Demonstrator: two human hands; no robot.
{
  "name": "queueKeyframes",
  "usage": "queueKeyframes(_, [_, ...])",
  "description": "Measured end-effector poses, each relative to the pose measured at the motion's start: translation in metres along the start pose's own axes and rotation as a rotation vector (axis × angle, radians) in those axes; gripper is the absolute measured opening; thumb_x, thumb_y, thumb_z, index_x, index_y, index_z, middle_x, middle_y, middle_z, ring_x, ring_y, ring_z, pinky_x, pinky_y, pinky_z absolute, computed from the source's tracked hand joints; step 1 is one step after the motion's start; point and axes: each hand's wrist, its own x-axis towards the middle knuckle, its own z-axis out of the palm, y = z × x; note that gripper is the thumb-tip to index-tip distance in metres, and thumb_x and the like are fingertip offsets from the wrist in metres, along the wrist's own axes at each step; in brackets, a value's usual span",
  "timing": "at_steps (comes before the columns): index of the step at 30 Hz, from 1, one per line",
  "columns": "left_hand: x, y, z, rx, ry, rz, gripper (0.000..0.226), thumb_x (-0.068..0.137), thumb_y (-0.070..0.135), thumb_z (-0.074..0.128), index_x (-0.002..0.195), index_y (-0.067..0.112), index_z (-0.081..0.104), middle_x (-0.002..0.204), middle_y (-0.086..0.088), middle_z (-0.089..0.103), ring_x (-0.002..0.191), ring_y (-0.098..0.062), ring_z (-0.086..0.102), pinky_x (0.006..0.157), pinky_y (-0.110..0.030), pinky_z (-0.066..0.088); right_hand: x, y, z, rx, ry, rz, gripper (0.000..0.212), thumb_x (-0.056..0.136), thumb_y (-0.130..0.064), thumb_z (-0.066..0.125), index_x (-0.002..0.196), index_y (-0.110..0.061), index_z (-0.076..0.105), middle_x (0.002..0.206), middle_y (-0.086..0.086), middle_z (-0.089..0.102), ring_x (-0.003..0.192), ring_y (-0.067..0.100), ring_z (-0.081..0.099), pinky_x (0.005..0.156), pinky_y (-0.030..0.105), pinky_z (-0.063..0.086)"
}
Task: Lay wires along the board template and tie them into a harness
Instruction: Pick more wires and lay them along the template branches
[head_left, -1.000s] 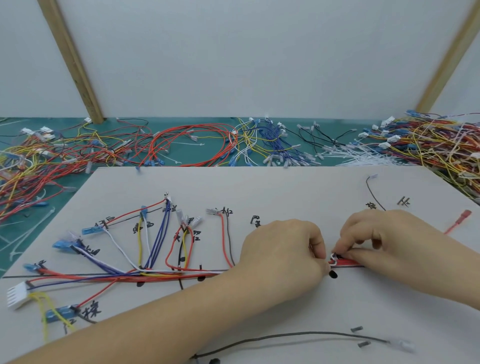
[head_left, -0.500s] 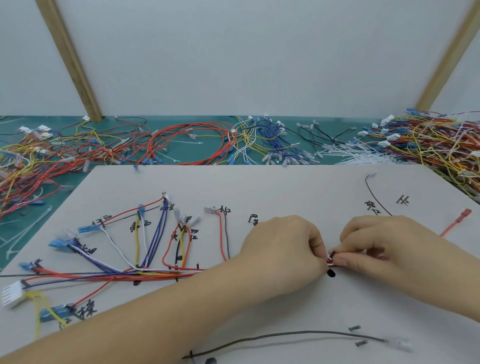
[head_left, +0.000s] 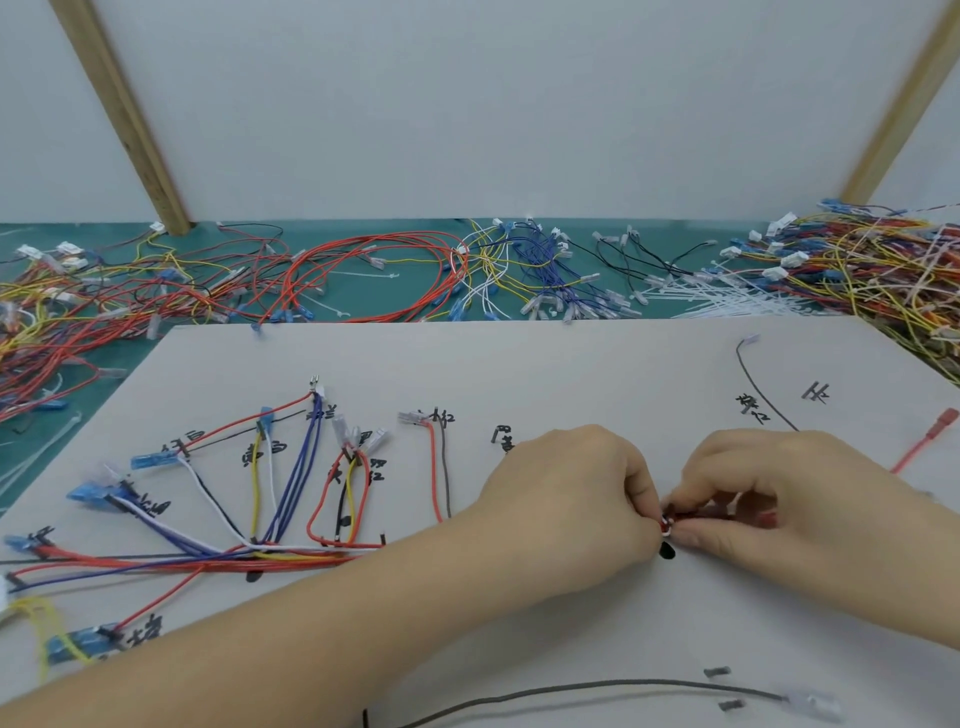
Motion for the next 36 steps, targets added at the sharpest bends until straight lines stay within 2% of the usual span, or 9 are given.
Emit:
queueKeyframes(5, [0.001,0.003,0.0,0.001,-0.001,-0.022,0.012,0.074,0.023,0.062,0.064,0.028,0.058,0.066,0.01,0.06,0.076,-0.013,0.061,0.063,-0.023,0.046,0.003,-0.004,0.003,-0.004,0.008,0.028,0.016,0.067,-0.034,0.069,0.057,-0.04,0.058,0.092,-0.029,0.055,0.081,-0.001,0.054,0.063,0.015,0.043])
queueKeyframes(9, [0.003,0.002,0.001,0.017,0.001,-0.01,0.015,0.074,0.023,0.062,0.061,0.028,0.058,0.066,0.007,0.061,0.076,-0.016,0.061,0.062,-0.024,0.045,0.006,-0.007,0.002,-0.066,-0.042,0.044,0.016,0.069,-0.035,0.066,0.059,-0.035,0.054,0.092,-0.025,0.054,0.086,-0.002,0.049,0.063,0.015,0.04])
queueKeyframes(11, [0.001,0.002,0.001,0.043,0.019,0.023,0.011,0.076,0.022,0.063,0.067,0.029,0.062,0.06,0.009,0.054,0.073,-0.016,0.058,0.061,-0.023,0.042,0.004,-0.009,0.003,-0.094,-0.024,0.021,0.016,0.072,-0.032,0.065,0.062,-0.034,0.053,0.075,-0.011,0.057,0.088,-0.008,0.045,0.066,0.011,0.038])
queueKeyframes(12, [0.001,0.002,0.0,0.047,0.014,0.04,0.008,0.077,0.022,0.064,0.071,0.028,0.066,0.057,0.01,0.051,0.071,-0.015,0.055,0.06,-0.022,0.041,0.002,-0.01,0.005,-0.107,-0.006,0.013,0.015,0.073,-0.032,0.063,0.064,-0.034,0.052,0.072,-0.012,0.055,0.089,-0.012,0.042,0.068,0.009,0.036])
queueKeyframes(15, [0.001,0.0,-0.007,-0.029,-0.075,0.049,0.009,0.079,0.02,0.066,0.084,0.023,0.073,0.053,0.012,0.05,0.056,-0.003,0.049,0.055,-0.018,0.039,-0.002,-0.01,0.007,-0.088,0.003,0.009,0.011,0.077,-0.033,0.062,0.074,-0.04,0.055,0.078,-0.017,0.055,0.091,-0.013,0.041,0.071,0.008,0.036])
queueKeyframes(19, [-0.008,-0.007,-0.029,-0.186,-0.203,0.063,0.021,0.083,0.019,0.064,0.104,0.022,0.067,0.078,0.009,0.061,0.048,0.006,0.049,0.053,-0.004,0.039,-0.006,-0.008,0.004,-0.005,0.003,0.011,0.032,0.077,-0.02,0.069,0.082,-0.049,0.056,0.087,-0.022,0.059,0.093,-0.003,0.048,0.069,0.008,0.038])
queueKeyframes(24, [-0.03,-0.028,-0.073,-0.4,-0.019,-0.064,0.017,0.088,0.013,0.057,0.084,0.028,0.066,0.076,0.009,0.063,0.057,0.001,0.057,0.053,-0.013,0.049,-0.003,-0.013,-0.003,0.013,0.071,-0.033,0.042,0.082,-0.009,0.059,0.085,-0.051,0.054,0.088,-0.024,0.061,0.093,-0.006,0.047,0.072,0.002,0.034])
queueKeyframes(29, [-0.066,-0.055,-0.112,-0.437,0.109,-0.139,0.022,0.089,0.011,0.052,0.081,0.022,0.07,0.07,0.009,0.067,0.057,-0.005,0.059,0.049,-0.015,0.046,0.008,-0.038,-0.001,0.074,0.105,-0.116,0.024,0.082,-0.03,0.049,0.079,-0.051,0.06,0.101,-0.034,0.055,0.093,-0.007,0.049,0.07,0.0,0.033])
queueKeyframes(36, [-0.108,-0.093,-0.136,-0.417,0.332,-0.199,0.028,0.092,0.009,0.049,0.077,0.021,0.07,0.065,0.006,0.065,0.054,-0.007,0.056,0.047,-0.015,0.042,0.029,-0.098,0.015,0.175,0.032,-0.274,0.023,0.075,-0.025,0.049,0.077,-0.04,0.067,0.089,-0.022,0.063,0.091,0.001,0.054,0.071,0.003,0.035])
